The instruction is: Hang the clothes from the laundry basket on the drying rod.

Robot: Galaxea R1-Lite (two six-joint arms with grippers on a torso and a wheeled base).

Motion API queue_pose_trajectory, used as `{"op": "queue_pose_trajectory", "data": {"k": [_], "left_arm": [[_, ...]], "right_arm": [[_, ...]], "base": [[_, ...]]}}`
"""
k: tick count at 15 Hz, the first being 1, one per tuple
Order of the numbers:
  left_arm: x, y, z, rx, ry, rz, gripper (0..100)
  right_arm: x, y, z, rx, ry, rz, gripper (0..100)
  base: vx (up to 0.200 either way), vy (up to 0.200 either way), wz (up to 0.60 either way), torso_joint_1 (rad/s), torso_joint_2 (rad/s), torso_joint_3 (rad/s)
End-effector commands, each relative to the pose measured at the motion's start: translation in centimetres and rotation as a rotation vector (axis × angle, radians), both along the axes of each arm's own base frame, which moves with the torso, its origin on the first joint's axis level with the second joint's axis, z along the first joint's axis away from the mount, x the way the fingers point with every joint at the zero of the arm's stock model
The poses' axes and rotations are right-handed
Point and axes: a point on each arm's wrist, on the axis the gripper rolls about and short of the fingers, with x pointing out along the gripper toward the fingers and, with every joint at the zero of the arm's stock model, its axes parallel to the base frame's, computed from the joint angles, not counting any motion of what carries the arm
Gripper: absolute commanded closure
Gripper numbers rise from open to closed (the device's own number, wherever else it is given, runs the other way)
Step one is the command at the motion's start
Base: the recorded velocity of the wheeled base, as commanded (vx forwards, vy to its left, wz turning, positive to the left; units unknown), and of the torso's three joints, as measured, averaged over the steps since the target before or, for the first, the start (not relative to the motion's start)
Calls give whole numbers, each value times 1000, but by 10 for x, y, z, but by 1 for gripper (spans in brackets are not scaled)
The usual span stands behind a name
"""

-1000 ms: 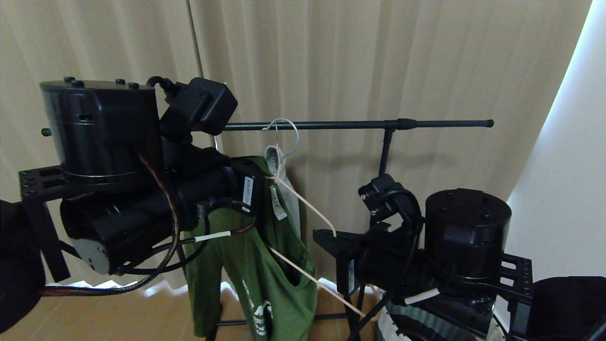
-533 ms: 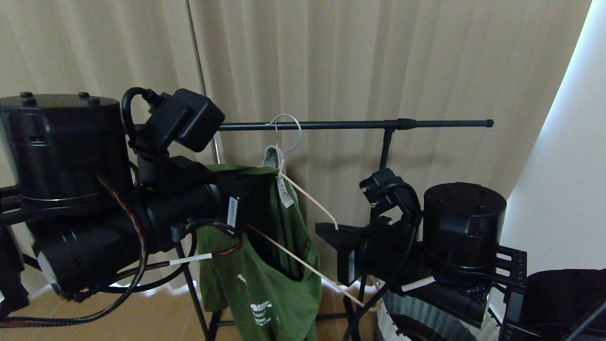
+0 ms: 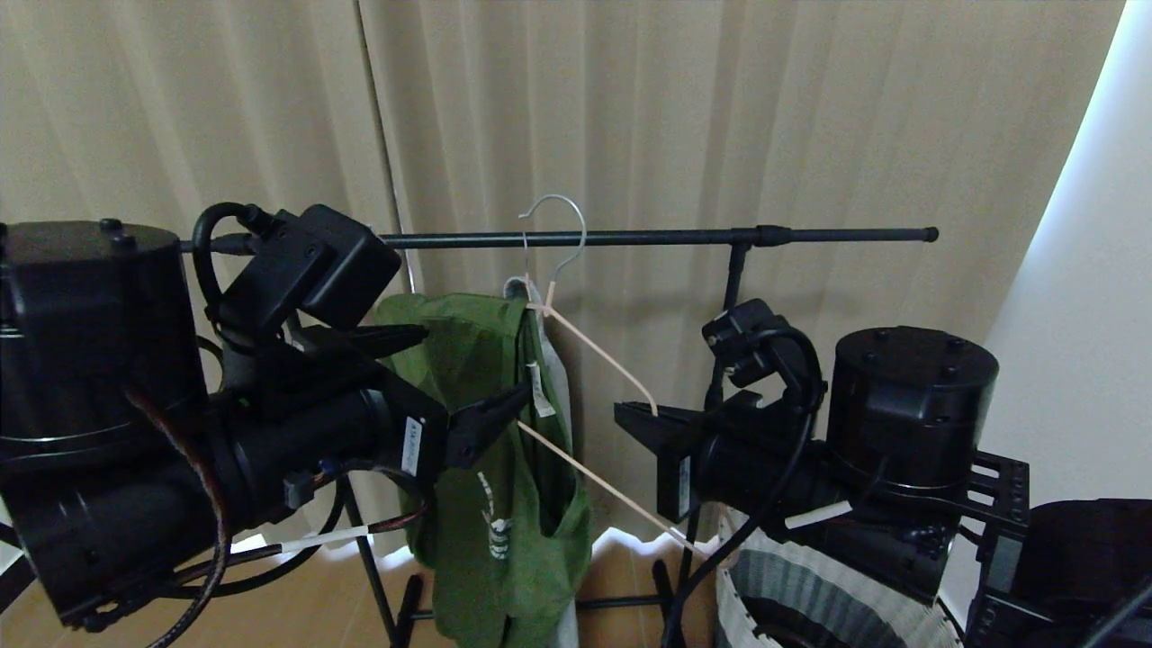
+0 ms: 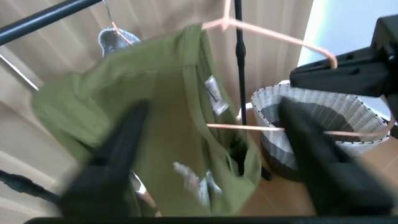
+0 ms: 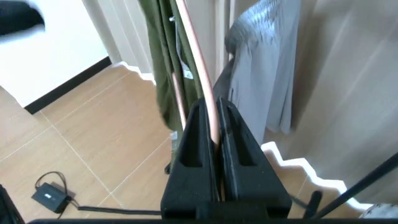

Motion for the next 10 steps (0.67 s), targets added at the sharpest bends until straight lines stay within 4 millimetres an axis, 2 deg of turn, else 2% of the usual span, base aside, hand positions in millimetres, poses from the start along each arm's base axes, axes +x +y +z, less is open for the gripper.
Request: {"op": "queue_pose_trajectory", "data": {"k": [1,2,4,6,8,9,10], "left_arm": [[-6,7,1,-7,-9,7,0],[-7,9,0,-6,-8,12,0],[-9,29,-4,45,-37,68,0],[-11,40,-3,100,-109,73,0],[-8,54,-1,154,-192,47,0],[-8,54,-1,154,-192,47,0],[-6,60,0,195,-224,17,0]], "right_arm": [[-6,-5,9,5,-31,5,100],[-7,-8,11,4,-40,5,100],[-12,-25,20,-42,-49,-7,100],[-12,-37,27,-29,-51,24,100],[-10,-58,28,-57,-88,88,100],[-10,-58,28,-57,-88,88,100],[-5,-72,24,-98,-113,140,100]], "base": [[0,0,0,0,0,0],[0,0,0,0,0,0],[0,0,0,0,0,0],[0,0,0,0,0,0],[0,0,0,0,0,0],[0,0,0,0,0,0],[0,0,0,0,0,0]]}}
